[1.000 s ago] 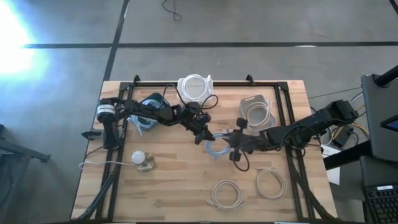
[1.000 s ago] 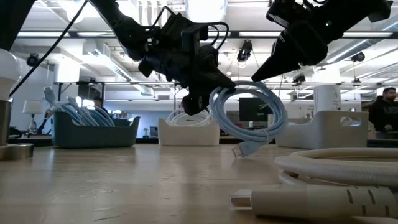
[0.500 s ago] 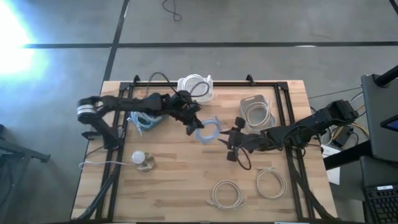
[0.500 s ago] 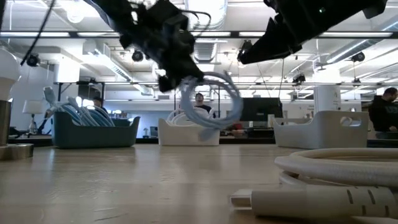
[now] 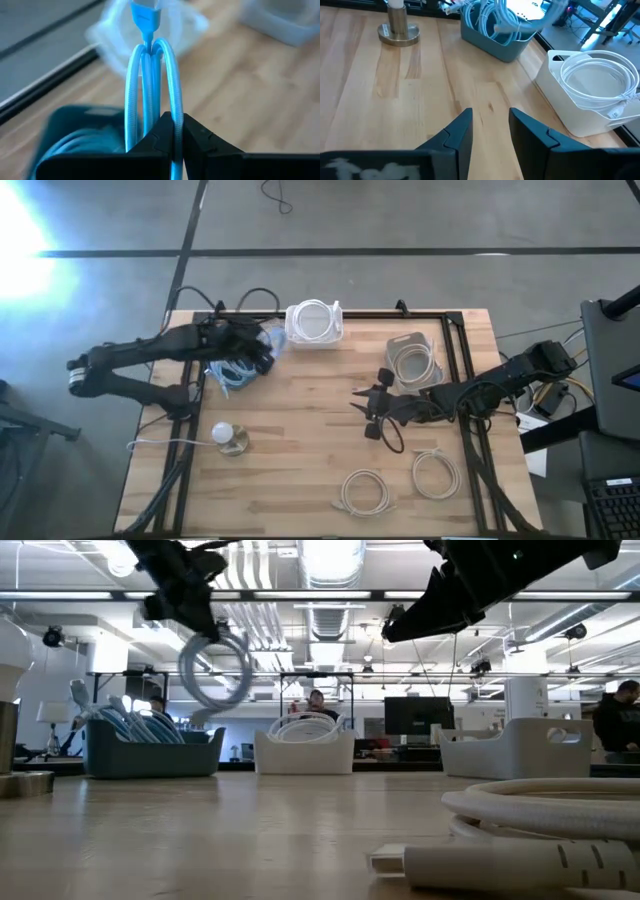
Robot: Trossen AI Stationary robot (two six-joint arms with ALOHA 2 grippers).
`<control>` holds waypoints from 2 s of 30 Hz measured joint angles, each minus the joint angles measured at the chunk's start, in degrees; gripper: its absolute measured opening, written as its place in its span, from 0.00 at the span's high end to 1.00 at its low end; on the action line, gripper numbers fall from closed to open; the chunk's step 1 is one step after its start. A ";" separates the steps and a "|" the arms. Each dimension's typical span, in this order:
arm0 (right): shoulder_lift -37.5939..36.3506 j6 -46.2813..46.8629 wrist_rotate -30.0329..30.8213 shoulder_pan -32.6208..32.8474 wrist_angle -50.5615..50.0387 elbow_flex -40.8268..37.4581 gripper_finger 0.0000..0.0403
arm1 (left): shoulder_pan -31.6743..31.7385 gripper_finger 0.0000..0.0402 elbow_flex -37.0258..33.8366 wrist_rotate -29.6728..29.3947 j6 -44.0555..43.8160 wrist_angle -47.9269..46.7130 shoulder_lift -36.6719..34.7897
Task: Sort HDMI cables
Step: Put the blue hdmi cable into the blue bin, then put the left brown hdmi cable into the gray bin
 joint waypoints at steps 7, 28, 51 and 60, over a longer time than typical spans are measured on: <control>0.00 -0.02 0.01 0.00 -0.06 0.00 0.68 | 0.01 0.94 -1.58 -8.79 -8.64 -7.70 -3.43; 0.00 0.25 0.04 0.00 -0.11 -0.02 0.69 | 3.49 0.91 -16.41 -9.28 -23.28 1.37 -2.46; 0.02 0.40 0.04 0.00 -0.13 -0.02 0.68 | 4.16 0.64 -13.64 -10.51 -18.22 -12.40 -2.48; 0.02 0.40 -0.06 -0.01 -0.13 -0.02 0.68 | 4.15 0.63 -5.24 -13.86 -16.53 -21.70 -2.48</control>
